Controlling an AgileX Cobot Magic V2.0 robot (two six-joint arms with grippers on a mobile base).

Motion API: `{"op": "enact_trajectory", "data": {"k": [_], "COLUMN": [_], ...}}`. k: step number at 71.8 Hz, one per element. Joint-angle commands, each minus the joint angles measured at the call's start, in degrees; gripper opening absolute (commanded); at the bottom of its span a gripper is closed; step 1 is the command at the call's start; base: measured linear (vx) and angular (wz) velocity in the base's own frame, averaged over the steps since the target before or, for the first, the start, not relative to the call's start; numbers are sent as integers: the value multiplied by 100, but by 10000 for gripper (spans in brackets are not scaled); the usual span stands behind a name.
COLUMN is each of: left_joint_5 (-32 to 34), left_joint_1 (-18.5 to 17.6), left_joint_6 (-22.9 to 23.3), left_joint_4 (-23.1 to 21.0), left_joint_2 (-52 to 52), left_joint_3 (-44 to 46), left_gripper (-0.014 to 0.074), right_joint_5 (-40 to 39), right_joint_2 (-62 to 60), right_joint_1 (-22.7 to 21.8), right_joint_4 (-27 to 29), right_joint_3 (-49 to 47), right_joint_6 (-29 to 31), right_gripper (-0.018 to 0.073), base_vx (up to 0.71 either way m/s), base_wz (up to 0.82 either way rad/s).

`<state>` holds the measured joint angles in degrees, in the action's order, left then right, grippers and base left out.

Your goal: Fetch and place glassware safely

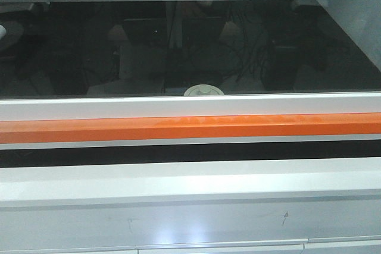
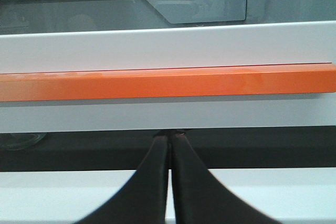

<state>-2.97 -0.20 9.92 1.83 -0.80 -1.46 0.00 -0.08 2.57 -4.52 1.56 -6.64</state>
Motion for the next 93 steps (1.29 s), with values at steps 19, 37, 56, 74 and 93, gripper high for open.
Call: {"op": "enact_trajectory", "data": {"k": [19, 37, 56, 74, 93], "left_joint_5": [435, 435, 435, 443, 785], "left_joint_1": [20, 20, 20, 20, 20], "left_joint_6": [21, 21, 21, 21, 27], "left_joint_4": [-45, -45, -45, -45, -45], "left_joint_2": [-48, -48, -48, -49, -49], "left_joint_3": [-176, -176, -176, -176, -146], "left_gripper": [-7, -7, -7, -7, -7], "right_joint_5": [-457, -457, -457, -469, -585], "right_joint_2": [108, 108, 108, 108, 108], "right_joint_1": [14, 14, 14, 14, 14], "right_joint_4": [-44, -44, -44, -49, 160], "right_joint_3": [109, 109, 109, 109, 51], "right_joint_6": [12, 12, 12, 12, -156], "right_gripper": [-3, -3, -3, -3, -3], "base_vx": [0, 0, 0, 0, 0], "base_wz": [0, 0, 0, 0, 0]}}
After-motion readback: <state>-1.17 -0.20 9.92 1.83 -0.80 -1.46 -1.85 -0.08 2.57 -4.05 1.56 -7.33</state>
